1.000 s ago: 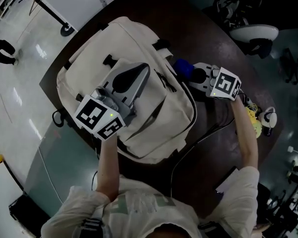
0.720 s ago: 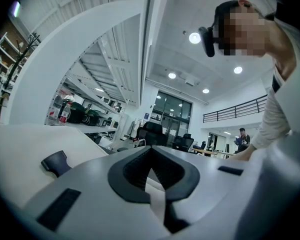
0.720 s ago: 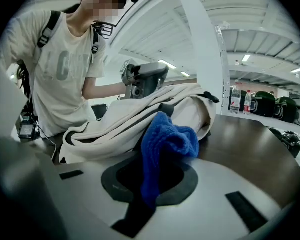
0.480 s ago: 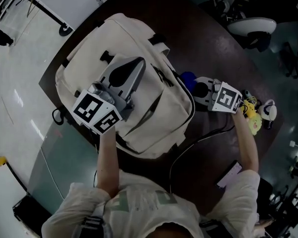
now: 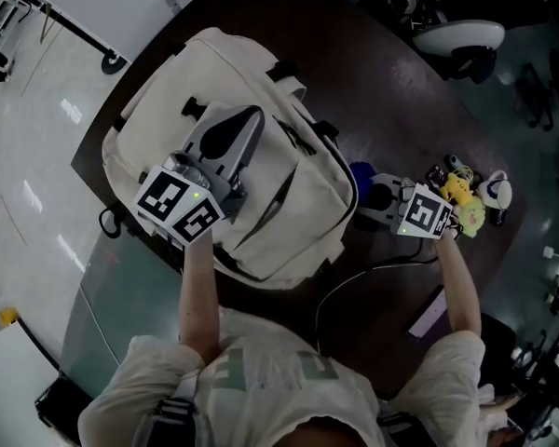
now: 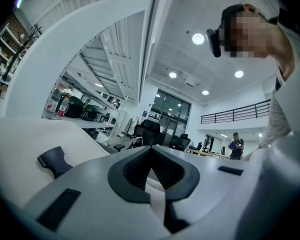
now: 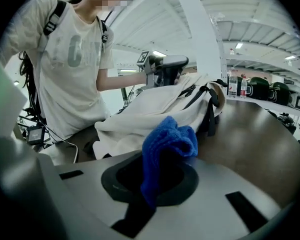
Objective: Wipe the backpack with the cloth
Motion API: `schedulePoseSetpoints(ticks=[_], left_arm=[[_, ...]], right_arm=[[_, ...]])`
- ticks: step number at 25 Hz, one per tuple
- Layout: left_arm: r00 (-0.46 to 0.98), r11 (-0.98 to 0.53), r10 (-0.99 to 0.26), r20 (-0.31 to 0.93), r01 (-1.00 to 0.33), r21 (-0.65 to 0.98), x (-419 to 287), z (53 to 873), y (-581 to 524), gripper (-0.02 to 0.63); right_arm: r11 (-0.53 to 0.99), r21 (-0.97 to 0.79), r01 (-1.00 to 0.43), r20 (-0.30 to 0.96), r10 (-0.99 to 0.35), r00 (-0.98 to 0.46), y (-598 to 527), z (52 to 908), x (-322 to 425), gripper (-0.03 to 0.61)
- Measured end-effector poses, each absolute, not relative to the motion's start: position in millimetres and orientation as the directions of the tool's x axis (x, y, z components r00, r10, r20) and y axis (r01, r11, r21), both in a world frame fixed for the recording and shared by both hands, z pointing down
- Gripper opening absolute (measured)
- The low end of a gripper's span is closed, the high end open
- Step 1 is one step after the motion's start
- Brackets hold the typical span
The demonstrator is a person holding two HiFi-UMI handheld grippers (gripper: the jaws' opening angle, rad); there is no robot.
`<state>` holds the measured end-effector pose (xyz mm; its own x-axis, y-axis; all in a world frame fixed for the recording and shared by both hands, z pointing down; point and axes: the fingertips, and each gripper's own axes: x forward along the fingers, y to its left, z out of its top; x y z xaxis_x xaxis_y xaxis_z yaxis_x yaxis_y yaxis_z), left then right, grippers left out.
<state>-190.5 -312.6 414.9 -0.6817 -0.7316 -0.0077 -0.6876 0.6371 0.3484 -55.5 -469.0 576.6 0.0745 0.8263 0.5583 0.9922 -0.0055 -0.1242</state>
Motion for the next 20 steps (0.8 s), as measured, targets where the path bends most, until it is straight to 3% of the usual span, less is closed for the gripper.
schedulePoseSetpoints(ticks=[6,10,14,17,20], left_arm=[[-0.667,0.618,-0.745,-0.01,-0.695,0.368,-193.1,415.9,-312.5,0.005],[-0.661,0.614,-0.751,0.0,-0.698,0.367,-192.9,419.8,-314.7,0.005],[-0.666,0.616,-0.746,-0.001,-0.69,0.381,-192.3,420.1,-311.0,0.003],[-0.665,0.599,-0.746,-0.034,-0.692,0.403,-187.0,413.2,-306.9,0.005],[-0.634,0.551,-0.769,-0.085,-0.724,0.414,-171.8,396.2,-305.7,0.005]], right_arm=[[0.07,-0.152,0.986,0.603,0.797,0.036,-475.9,578.6,-29.0,0.041],[0.233,-0.163,0.959,0.588,0.803,-0.095,-484.2,577.7,-32.3,0.041],[0.507,-0.16,0.847,0.509,0.778,-0.37,-503.1,558.1,-60.6,0.041],[0.716,-0.174,0.676,0.375,0.683,-0.627,-516.7,525.2,-81.4,0.041],[0.829,-0.161,0.536,0.267,0.559,-0.785,-510.8,483.0,-82.4,0.041]])
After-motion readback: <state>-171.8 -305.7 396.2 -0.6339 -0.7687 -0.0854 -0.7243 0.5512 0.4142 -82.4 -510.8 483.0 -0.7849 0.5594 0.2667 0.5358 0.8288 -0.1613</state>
